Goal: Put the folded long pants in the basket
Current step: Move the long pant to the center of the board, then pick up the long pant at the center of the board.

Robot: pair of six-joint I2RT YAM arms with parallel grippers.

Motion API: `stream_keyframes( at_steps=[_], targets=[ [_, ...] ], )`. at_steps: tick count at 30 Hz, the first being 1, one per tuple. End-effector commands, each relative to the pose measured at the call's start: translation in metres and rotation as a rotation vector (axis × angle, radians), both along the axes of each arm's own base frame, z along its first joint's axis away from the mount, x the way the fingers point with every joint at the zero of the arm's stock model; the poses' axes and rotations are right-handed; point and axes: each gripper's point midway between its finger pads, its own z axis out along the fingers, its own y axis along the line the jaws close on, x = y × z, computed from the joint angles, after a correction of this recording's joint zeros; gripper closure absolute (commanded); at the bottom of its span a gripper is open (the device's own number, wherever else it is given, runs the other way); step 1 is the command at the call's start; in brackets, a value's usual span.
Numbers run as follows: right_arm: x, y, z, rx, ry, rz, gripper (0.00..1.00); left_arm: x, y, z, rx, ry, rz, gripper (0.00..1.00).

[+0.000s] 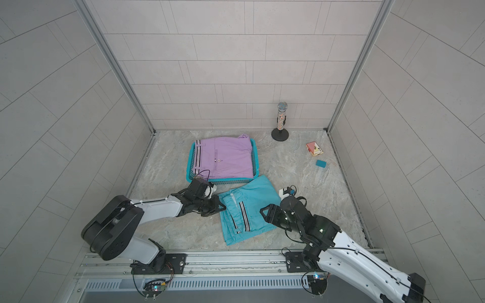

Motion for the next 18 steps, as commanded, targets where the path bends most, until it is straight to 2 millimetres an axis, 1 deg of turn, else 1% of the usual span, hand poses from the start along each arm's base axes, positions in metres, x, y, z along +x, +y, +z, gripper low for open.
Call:
stream_keyframes(
  at_steps=[1, 3, 5, 7, 12, 13, 15, 16, 18],
  targets=[
    [0.0, -0.035, -0.002, -0.221, -0.044, 0.009, 0.3, -0.006, 0.016, 0.01, 0.084, -0.001, -0.079, 1.0],
    [0.006, -0.036, -0.002, -0.238, -0.033, 0.015, 0.29, -0.008, 0.018, 0.016, 0.098, -0.002, -0.11, 1.0],
    [0.016, -0.034, -0.011, -0.253, -0.008, 0.031, 0.28, -0.011, 0.02, 0.022, 0.11, 0.001, -0.128, 1.0],
    [0.032, -0.029, -0.022, -0.246, 0.012, 0.057, 0.28, -0.013, 0.024, 0.028, 0.126, 0.006, -0.135, 1.0],
    [0.071, -0.03, -0.049, -0.246, 0.051, 0.078, 0.18, -0.014, 0.028, 0.038, 0.125, 0.023, -0.131, 1.0],
    [0.077, -0.026, -0.052, -0.238, 0.048, 0.099, 0.18, -0.015, 0.029, 0.039, 0.123, 0.026, -0.132, 1.0],
    [0.084, -0.017, -0.065, -0.231, 0.07, 0.145, 0.18, -0.016, 0.03, 0.04, 0.125, 0.028, -0.13, 1.0],
    [0.084, -0.013, -0.075, -0.226, 0.099, 0.172, 0.18, -0.017, 0.031, 0.039, 0.128, 0.03, -0.129, 1.0],
    [0.085, -0.003, -0.088, -0.204, 0.152, 0.218, 0.2, -0.019, 0.033, 0.037, 0.133, 0.035, -0.123, 1.0]
  ],
)
